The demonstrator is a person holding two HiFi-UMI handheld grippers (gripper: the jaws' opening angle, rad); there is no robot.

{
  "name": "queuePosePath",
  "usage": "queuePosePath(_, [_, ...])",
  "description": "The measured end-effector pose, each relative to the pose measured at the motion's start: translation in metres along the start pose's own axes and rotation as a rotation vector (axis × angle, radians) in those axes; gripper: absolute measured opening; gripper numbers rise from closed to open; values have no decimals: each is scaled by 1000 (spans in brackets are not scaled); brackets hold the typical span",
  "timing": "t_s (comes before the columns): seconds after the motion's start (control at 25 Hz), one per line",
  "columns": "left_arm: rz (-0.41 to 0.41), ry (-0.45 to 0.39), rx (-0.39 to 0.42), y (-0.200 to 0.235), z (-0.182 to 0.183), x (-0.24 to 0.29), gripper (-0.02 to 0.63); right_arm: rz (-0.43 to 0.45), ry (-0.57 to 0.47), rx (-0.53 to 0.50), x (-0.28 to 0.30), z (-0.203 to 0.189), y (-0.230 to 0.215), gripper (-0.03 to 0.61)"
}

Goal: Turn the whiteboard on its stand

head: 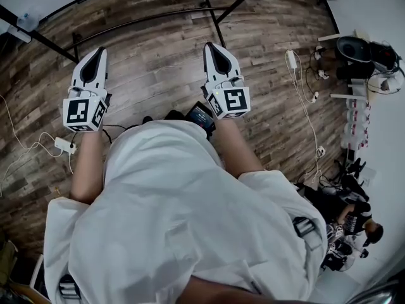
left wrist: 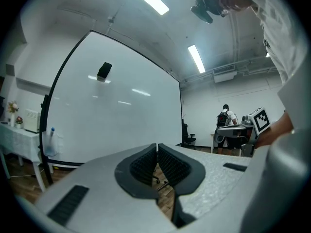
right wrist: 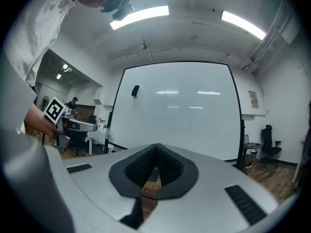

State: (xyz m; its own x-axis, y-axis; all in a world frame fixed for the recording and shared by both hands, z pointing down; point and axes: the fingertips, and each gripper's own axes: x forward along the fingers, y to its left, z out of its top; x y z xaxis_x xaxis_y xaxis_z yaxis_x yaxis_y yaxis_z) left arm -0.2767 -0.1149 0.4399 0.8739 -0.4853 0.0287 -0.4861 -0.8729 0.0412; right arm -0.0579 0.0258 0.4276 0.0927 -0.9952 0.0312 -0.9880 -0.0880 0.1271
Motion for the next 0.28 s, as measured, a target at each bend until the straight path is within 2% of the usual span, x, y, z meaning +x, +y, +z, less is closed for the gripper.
queuePosePath(0.28, [-14, -2, -14, -10, -5, -7, 12, -13, 8, -1, -11, -4, -10, -3])
